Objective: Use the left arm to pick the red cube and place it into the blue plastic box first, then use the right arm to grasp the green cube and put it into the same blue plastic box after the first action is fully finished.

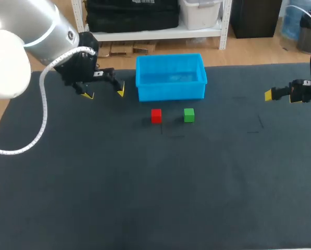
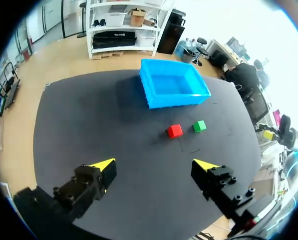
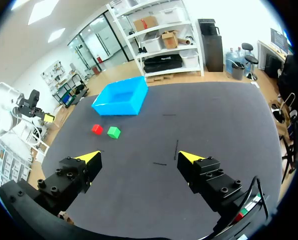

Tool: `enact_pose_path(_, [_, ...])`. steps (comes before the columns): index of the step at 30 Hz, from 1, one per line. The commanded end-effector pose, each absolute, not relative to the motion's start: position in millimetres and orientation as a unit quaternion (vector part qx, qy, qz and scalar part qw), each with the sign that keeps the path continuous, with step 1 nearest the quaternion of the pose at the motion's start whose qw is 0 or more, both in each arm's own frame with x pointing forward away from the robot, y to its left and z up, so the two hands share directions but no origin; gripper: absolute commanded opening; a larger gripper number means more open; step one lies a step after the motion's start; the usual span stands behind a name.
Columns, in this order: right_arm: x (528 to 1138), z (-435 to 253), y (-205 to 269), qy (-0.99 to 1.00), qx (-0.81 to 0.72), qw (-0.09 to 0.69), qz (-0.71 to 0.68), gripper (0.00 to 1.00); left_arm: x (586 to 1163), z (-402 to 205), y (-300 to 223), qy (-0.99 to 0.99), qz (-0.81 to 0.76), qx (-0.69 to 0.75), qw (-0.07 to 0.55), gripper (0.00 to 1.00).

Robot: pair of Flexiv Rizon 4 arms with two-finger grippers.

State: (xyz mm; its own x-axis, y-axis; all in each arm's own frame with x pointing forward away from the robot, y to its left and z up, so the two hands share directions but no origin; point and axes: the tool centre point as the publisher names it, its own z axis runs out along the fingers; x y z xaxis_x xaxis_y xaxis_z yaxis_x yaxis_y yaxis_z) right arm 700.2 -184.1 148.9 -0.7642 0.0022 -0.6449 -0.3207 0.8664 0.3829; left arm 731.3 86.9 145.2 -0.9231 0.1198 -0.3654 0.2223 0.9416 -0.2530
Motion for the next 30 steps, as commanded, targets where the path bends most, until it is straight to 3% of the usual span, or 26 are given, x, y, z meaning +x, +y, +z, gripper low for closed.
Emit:
enact_pose_path(1, [700, 149, -184, 0.908, -0.088, 0.331, 0.243, 1.00, 745, 135, 74, 0.981, -0.103, 0.076, 0.149, 1.00])
enact_pose_path(10, [700, 149, -184, 0.908, -0.088, 0.331, 0.243, 1.00, 766, 112, 47, 0.995, -0.055, 0.028, 0.078, 1.00])
enact_pose_path(30, [700, 149, -184, 0.908, -0.088, 0.331, 0.243, 1.00, 792, 69, -17, 0.999, -0.040, 0.018, 0.026, 1.00])
